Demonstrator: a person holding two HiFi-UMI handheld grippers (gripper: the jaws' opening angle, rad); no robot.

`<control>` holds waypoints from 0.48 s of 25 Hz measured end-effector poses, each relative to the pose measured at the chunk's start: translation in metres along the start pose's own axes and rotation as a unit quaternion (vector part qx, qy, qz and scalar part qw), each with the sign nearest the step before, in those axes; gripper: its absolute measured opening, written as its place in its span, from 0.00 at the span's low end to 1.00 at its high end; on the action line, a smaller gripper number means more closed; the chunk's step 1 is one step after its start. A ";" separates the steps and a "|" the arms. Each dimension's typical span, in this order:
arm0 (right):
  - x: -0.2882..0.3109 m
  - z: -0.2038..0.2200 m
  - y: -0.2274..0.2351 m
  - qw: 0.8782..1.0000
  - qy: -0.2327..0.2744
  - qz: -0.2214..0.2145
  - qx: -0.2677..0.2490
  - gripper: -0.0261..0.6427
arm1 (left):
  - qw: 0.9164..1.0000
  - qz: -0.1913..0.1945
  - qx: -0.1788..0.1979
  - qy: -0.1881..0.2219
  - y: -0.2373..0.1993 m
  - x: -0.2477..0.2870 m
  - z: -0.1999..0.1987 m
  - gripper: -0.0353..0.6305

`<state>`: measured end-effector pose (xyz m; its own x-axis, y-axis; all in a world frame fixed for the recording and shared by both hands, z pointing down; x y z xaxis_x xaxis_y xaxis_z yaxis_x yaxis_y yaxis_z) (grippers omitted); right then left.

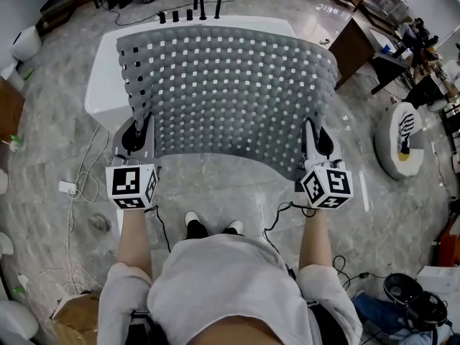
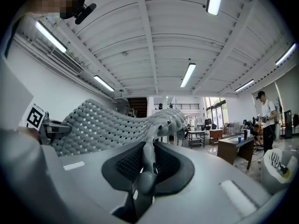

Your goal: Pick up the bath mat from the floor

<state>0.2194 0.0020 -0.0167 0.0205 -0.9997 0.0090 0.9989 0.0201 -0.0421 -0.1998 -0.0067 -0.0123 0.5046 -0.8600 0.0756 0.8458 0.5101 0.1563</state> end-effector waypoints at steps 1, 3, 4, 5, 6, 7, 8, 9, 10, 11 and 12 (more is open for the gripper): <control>0.001 -0.001 0.000 1.000 0.000 -0.001 0.000 0.11 | 1.000 0.000 0.000 0.000 0.000 0.001 -0.002 0.12; 0.002 -0.002 0.002 1.000 0.000 -0.002 -0.001 0.11 | 1.000 -0.002 0.001 0.000 0.001 0.002 -0.004 0.12; 0.002 -0.002 0.003 1.000 0.000 -0.003 -0.001 0.11 | 1.000 -0.002 0.001 0.000 0.002 0.002 -0.005 0.12; 0.000 -0.002 0.004 1.000 0.001 -0.003 -0.002 0.11 | 1.000 -0.003 0.002 0.001 0.005 0.001 -0.005 0.12; -0.001 -0.002 0.006 1.000 0.002 -0.004 -0.003 0.11 | 1.000 -0.003 0.002 0.001 0.008 0.001 -0.006 0.12; -0.002 -0.002 0.008 1.000 0.002 -0.004 -0.004 0.11 | 1.000 -0.004 0.003 0.001 0.010 0.001 -0.006 0.12; -0.003 -0.002 0.008 1.000 0.003 -0.005 -0.005 0.11 | 1.000 -0.004 0.003 0.001 0.012 0.000 -0.006 0.12; -0.004 -0.002 0.008 1.000 0.004 -0.005 -0.005 0.11 | 1.000 -0.004 0.002 0.001 0.012 -0.001 -0.006 0.12; -0.005 -0.002 0.006 1.000 0.004 -0.006 -0.005 0.11 | 1.000 -0.004 0.002 0.000 0.011 -0.002 -0.005 0.12; -0.005 -0.002 0.003 1.000 0.004 -0.006 -0.005 0.11 | 1.000 -0.004 0.002 0.000 0.008 -0.004 -0.004 0.12; -0.005 -0.002 -0.001 1.000 0.004 -0.005 -0.006 0.11 | 1.000 -0.004 0.002 0.000 0.005 -0.005 -0.003 0.12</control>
<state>0.2180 0.0070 -0.0186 0.0099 -0.9999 0.0015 0.9985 0.0098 -0.0537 -0.1977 0.0001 -0.0149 0.4983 -0.8638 0.0742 0.8491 0.5035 0.1599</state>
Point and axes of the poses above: the fingertips, and each gripper's own axes: x forward along the fingers, y to its right, z out of its underside, the point moved 10 cm from there along -x, backward along the fingers, and after that the axes turned 15 degrees about z, right-handed, at the moved point
